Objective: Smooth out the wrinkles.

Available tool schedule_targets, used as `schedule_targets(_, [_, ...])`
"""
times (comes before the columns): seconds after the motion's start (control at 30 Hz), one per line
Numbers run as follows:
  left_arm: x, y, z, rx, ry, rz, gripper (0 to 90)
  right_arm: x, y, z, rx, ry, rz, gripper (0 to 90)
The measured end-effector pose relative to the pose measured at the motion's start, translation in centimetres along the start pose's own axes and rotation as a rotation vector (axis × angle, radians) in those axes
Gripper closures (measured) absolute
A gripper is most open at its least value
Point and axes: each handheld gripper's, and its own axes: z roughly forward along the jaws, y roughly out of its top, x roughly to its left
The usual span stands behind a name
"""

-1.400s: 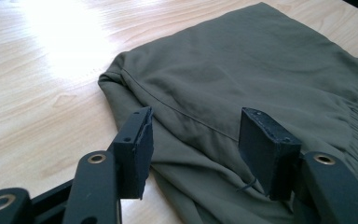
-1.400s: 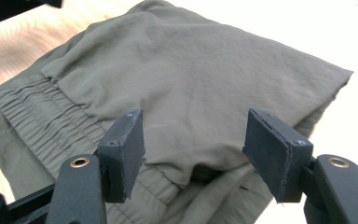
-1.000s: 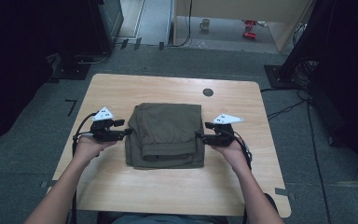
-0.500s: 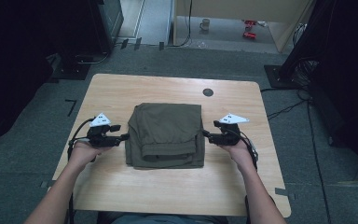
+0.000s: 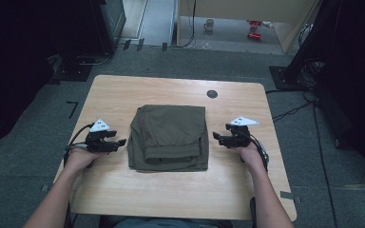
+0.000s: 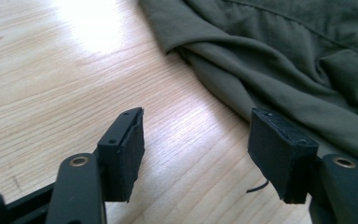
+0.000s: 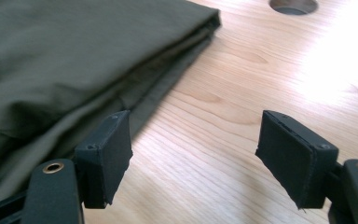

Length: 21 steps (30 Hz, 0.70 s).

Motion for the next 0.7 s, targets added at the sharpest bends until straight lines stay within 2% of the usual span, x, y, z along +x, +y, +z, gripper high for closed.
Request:
schedule_targets(0.17, [0.4, -0.3, 0.2, 0.005, 0.015, -0.002, 35.8, -0.7, -0.4, 0.3, 0.009, -0.035, -0.004, 23.3])
schedule_targets(0.27, [0.8, -0.5, 0.2, 0.012, 0.024, -0.006, 35.7, -1.2, -0.7, 0.4, 0.036, -0.068, -0.019, 23.3])
schedule_targets(0.43, [1.4, -0.9, 0.2, -0.016, 0.040, -0.001, 35.3, -1.5, -0.8, 0.5, 0.065, -0.101, -0.015, 22.3])
schedule_targets(0.47, [1.4, -0.9, 0.2, -0.018, 0.040, -0.001, 34.4, -1.4, -0.8, 0.7, 0.092, -0.120, -0.030, 21.4])
schedule_targets(0.7, [1.5, -1.1, 0.1, -0.021, 0.047, -0.006, 31.4, -1.5, -0.8, 0.7, 0.104, -0.116, -0.011, 18.1])
